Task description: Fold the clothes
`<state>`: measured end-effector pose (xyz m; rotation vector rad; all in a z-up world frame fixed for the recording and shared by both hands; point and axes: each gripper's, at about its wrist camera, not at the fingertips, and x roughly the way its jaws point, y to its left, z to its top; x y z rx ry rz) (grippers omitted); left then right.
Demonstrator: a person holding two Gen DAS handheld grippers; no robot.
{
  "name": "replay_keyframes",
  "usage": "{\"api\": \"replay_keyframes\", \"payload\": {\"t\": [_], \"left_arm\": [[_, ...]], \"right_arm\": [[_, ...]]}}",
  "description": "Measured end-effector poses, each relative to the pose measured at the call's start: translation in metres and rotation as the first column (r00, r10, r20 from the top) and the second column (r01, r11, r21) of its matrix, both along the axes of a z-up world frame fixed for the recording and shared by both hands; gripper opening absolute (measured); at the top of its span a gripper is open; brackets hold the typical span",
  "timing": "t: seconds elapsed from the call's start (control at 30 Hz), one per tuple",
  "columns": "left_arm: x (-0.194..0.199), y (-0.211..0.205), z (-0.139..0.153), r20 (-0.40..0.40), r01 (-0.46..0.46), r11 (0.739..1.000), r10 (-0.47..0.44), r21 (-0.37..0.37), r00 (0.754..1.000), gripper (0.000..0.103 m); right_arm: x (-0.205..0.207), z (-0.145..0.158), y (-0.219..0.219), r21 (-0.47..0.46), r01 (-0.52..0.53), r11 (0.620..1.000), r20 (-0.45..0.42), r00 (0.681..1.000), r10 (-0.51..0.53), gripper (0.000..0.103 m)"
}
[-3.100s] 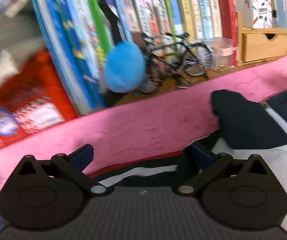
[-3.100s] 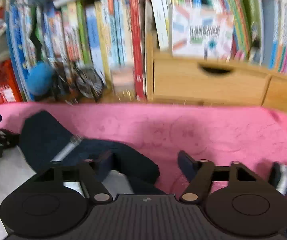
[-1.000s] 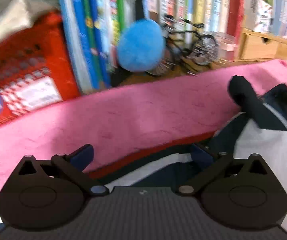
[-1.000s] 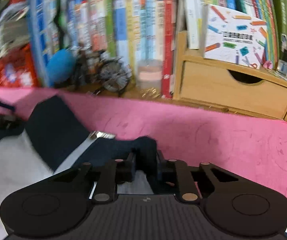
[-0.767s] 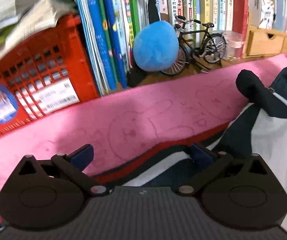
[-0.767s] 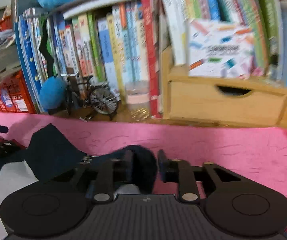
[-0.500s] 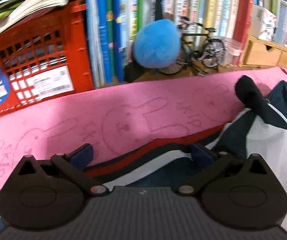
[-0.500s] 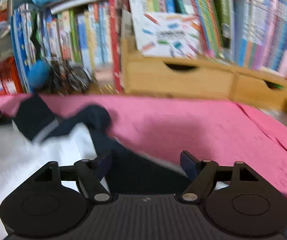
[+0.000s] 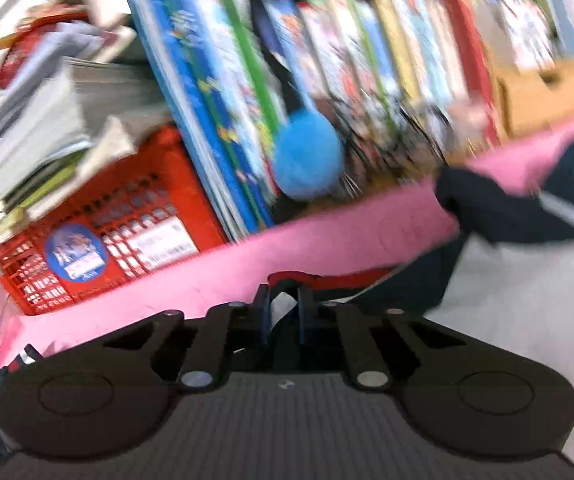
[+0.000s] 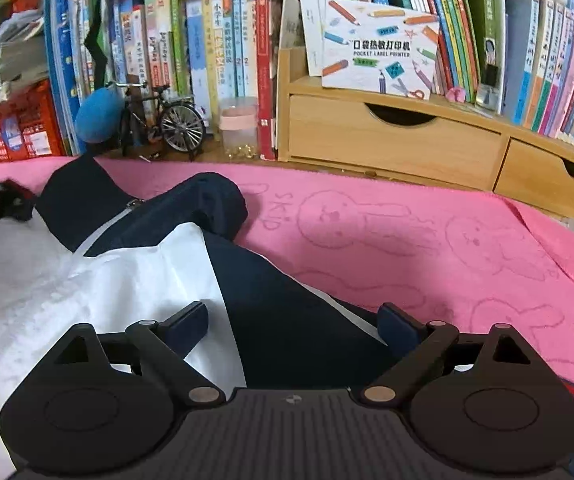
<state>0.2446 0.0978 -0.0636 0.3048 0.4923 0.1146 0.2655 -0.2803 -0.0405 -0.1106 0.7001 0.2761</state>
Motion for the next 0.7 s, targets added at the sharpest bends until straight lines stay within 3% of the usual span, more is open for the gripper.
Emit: {"api": "replay_keyframes", "payload": {"t": [0.13,0.23,0.3,0.37,0.4,0.43,0.47,0.5,0.53,0.6,0.7], "left_arm": [[0.023,0.019,0.009,-0.005,-0.075,0.995,0.075,-0.065,0.997,0.012],[0.043,0.010,-0.027,-0.109,-0.076,0.995,0.083,0.068,0.991,0.016],[0.044,0.011,-0.025,-0.109,-0.080,0.995,0.087,0.065,0.990,0.021],[0.042,0.016,-0.020,-0.091,-0.081,0.996,0.085,0.045,0.992,0.025],[0.038,0.019,-0.018,-0.089,-0.071,0.997,0.073,0.024,0.993,0.026],[0.031,0.024,-0.010,-0.084,-0.053,0.999,0.052,-0.001,0.995,0.032],[0.023,0.030,-0.002,-0.072,-0.032,0.999,0.030,-0.026,0.997,0.035],[0.013,0.037,0.010,-0.050,-0.011,0.998,0.008,-0.063,0.999,0.050],[0.006,0.039,0.018,-0.025,0.004,0.996,-0.006,-0.086,1.000,0.072],[-0.010,0.043,0.033,0.027,0.038,0.990,-0.035,-0.132,0.999,0.077],[-0.030,0.027,0.049,0.053,0.154,0.970,-0.146,-0.189,0.988,0.078]], "right_arm": [[0.002,0.005,-0.008,0.013,0.015,1.000,-0.003,1.000,-0.015,0.095],[0.008,0.000,-0.008,-0.029,0.064,0.997,0.005,0.998,-0.064,0.094],[0.016,-0.009,-0.004,-0.118,0.123,0.985,0.051,0.992,-0.118,0.096],[0.028,-0.011,-0.008,-0.166,0.256,0.952,0.115,0.964,-0.239,0.095],[0.036,-0.009,-0.011,-0.191,0.356,0.915,0.124,0.933,-0.338,0.080],[0.036,-0.005,-0.011,-0.188,0.389,0.902,0.125,0.920,-0.371,0.065],[0.036,0.000,-0.012,-0.182,0.417,0.891,0.126,0.908,-0.399,0.063],[0.027,0.006,-0.009,-0.115,0.367,0.923,0.124,0.927,-0.353,0.064],[0.014,0.012,-0.003,-0.005,0.265,0.964,0.119,0.958,-0.263,0.065],[-0.003,0.020,0.016,0.138,0.087,0.987,0.081,0.992,-0.099,0.065],[-0.022,0.016,0.069,0.177,-0.142,0.974,0.043,0.990,0.137,0.065]]}}
